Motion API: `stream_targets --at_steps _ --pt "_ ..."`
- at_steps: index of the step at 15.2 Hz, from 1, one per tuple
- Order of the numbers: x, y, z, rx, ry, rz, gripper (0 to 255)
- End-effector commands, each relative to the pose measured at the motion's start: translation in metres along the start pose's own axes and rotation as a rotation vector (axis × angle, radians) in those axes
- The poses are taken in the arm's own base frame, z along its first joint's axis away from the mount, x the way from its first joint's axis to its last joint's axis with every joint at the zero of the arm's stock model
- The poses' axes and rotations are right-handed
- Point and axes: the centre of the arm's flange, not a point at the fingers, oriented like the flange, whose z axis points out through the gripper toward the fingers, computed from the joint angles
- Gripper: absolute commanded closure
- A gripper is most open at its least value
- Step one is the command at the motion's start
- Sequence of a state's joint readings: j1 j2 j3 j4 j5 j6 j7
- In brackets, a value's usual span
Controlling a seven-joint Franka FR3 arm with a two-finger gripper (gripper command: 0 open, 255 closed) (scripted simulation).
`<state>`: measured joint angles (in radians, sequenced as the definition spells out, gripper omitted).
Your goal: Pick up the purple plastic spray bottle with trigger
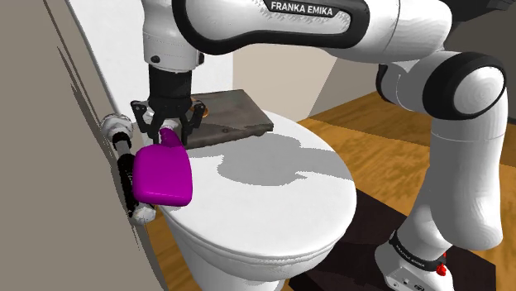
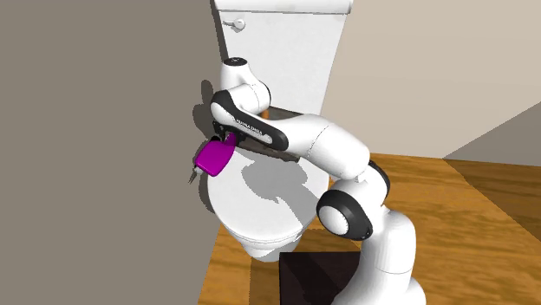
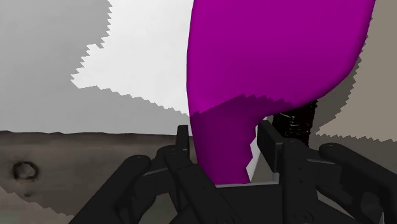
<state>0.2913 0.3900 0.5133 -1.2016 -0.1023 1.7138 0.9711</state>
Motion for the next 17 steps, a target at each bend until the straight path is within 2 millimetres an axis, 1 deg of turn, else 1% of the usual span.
stream_targets --at_steps 1,3,17 --pt "0.0 -0.001 0.005 -0.004 -0.007 -0.001 255" --pt "0.0 0.0 0.004 -0.004 -0.007 -0.001 255" --pt "0.002 -0.013 -0.069 -0.004 -0.007 -0.001 255"
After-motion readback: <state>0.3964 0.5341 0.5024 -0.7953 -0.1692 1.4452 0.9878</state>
